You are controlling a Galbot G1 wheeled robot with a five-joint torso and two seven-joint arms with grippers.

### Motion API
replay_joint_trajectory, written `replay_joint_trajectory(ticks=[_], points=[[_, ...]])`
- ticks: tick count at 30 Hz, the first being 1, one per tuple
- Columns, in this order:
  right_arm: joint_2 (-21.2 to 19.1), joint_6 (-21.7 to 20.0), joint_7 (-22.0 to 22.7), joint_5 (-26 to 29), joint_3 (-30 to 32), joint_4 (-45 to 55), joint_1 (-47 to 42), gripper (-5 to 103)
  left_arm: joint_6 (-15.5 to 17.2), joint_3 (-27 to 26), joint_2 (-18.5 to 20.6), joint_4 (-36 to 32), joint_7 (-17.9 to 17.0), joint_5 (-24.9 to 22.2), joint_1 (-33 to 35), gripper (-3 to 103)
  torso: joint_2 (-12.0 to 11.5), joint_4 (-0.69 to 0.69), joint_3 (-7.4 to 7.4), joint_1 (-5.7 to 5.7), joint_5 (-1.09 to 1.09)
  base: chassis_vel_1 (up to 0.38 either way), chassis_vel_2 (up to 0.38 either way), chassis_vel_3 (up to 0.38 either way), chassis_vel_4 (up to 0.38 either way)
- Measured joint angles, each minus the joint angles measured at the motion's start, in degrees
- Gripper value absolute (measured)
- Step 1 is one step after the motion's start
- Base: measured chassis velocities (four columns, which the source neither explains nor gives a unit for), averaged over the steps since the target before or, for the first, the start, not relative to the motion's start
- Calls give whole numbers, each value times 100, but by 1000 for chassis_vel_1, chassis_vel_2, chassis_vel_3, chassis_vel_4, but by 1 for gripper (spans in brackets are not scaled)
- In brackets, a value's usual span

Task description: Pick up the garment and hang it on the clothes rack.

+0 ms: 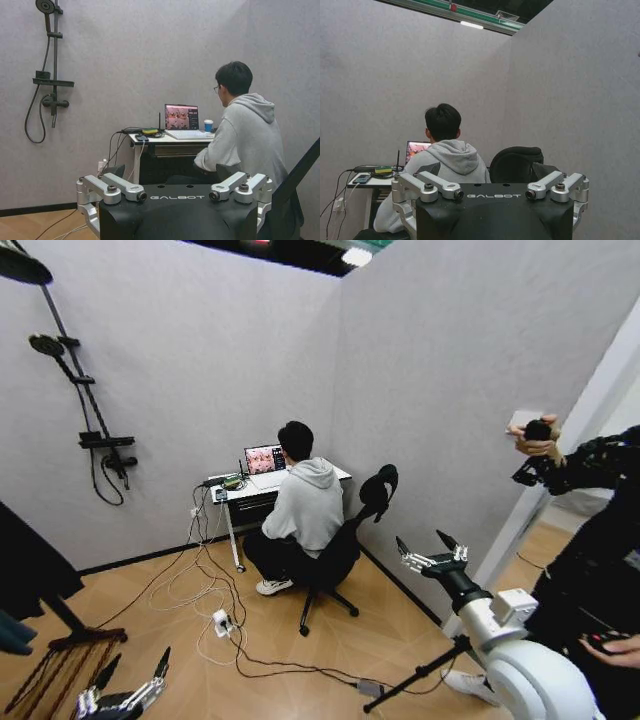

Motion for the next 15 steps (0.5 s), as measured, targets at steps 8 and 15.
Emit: replay_joint_trajectory(ticks=[8,15], points=[[40,43,-55,-37,-77,-39,2,100,0,0,0,0,0,1,1,100,1,-1,0,-1,2,147,-156,-149,142],[6,45,-66,-39,-231,-71,143,100,0,0,0,0,0,0,1,100,-1,1,1,2,0,112,-43,-41,112]])
